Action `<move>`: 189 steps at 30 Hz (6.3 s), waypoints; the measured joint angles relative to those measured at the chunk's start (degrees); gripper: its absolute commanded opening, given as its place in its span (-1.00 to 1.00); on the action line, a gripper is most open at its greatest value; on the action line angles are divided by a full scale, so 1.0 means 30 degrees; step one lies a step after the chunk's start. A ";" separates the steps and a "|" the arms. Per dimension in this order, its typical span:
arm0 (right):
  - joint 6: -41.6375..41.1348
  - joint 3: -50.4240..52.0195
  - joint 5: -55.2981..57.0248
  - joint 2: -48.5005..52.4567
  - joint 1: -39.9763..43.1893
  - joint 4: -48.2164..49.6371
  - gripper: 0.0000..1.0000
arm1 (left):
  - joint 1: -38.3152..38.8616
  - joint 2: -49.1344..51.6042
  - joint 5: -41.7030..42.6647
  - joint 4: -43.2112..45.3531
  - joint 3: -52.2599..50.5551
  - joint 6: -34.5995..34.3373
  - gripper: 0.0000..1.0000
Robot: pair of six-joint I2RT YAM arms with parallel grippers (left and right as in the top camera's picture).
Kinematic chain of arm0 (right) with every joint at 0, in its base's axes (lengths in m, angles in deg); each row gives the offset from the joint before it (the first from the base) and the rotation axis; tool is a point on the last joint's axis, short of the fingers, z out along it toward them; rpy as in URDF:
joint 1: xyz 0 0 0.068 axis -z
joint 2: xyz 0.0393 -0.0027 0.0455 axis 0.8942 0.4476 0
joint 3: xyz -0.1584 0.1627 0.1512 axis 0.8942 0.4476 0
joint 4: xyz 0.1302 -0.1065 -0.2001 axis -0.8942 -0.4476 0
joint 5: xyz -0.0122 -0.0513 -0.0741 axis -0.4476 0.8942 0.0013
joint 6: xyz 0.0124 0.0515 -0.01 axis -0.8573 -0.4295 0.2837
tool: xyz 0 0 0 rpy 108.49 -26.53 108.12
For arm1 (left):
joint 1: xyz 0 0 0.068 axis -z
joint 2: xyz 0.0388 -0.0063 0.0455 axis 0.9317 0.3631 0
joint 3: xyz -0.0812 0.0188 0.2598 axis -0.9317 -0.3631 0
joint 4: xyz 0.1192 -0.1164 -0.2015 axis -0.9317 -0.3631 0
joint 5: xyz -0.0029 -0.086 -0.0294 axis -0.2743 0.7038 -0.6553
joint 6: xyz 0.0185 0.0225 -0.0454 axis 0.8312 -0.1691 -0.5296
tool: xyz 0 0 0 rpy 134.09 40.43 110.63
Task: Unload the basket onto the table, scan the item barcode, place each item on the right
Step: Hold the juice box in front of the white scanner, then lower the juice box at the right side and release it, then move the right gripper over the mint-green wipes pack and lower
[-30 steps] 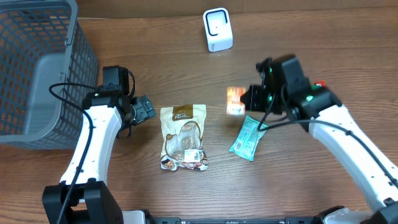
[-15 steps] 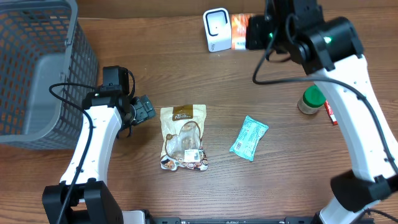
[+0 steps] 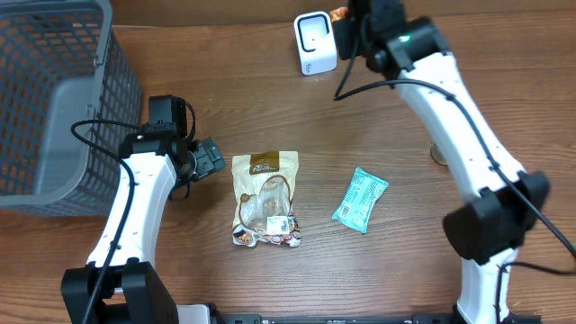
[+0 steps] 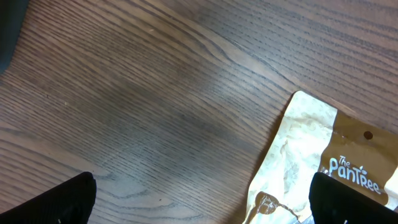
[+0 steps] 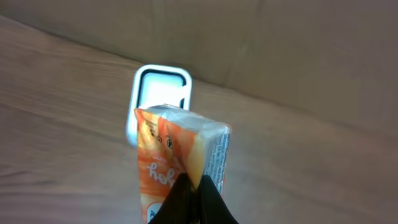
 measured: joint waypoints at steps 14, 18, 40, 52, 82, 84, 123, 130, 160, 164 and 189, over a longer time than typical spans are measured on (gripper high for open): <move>1.0703 0.0000 0.4568 0.3956 -0.2324 0.7817 -0.93 | 0.0000 0.0000 0.0000 -0.0007 0.0000 0.0000 0.99; 1.3005 0.0000 0.6237 0.5195 -0.2237 0.9624 -0.93 | 0.0000 0.0000 0.0000 0.0000 0.0000 0.0000 0.99; 1.5438 0.0000 0.7599 0.7970 -0.2171 1.2648 -0.93 | 0.0000 0.0000 0.0000 0.0000 0.0000 0.0000 1.00; 1.5438 0.0000 0.7657 0.8000 -0.2171 1.2524 -0.93 | 0.0000 0.0000 0.0000 0.0000 0.0000 0.0000 0.99; -0.1231 -0.0131 0.6980 0.0780 -0.2135 -0.3067 -0.93 | 0.0000 0.0000 0.0000 -0.0007 0.0000 0.0000 0.99; -0.3504 -0.0233 0.5967 -0.0095 -0.1989 -0.5916 -0.92 | 0.0000 0.0000 0.0000 -0.0007 0.0000 0.0000 0.99; -0.8582 1.0054 -0.0670 -0.0699 0.3344 -0.9092 -0.17 | 0.0000 0.0000 0.0000 -0.0007 0.0000 0.0000 1.00; -0.9712 1.0054 -0.2441 -0.2776 0.1945 -1.0732 -0.06 | 0.0000 0.0000 0.0000 -0.0007 0.0000 0.0000 1.00; -1.6626 1.9511 -0.8204 -0.4750 -0.1931 -0.0408 0.16 | 0.0000 0.0000 0.0000 0.0000 0.0000 0.0000 1.00; -1.6830 1.9598 -0.9646 -0.4750 -0.1931 0.1239 0.06 | 0.0000 0.0000 0.0000 0.0000 0.0000 0.0000 1.00; -1.3136 1.9249 -1.0404 -0.5384 -0.1224 0.4029 -0.21 | 0.0000 0.0000 0.0000 -0.0007 0.0000 0.0000 1.00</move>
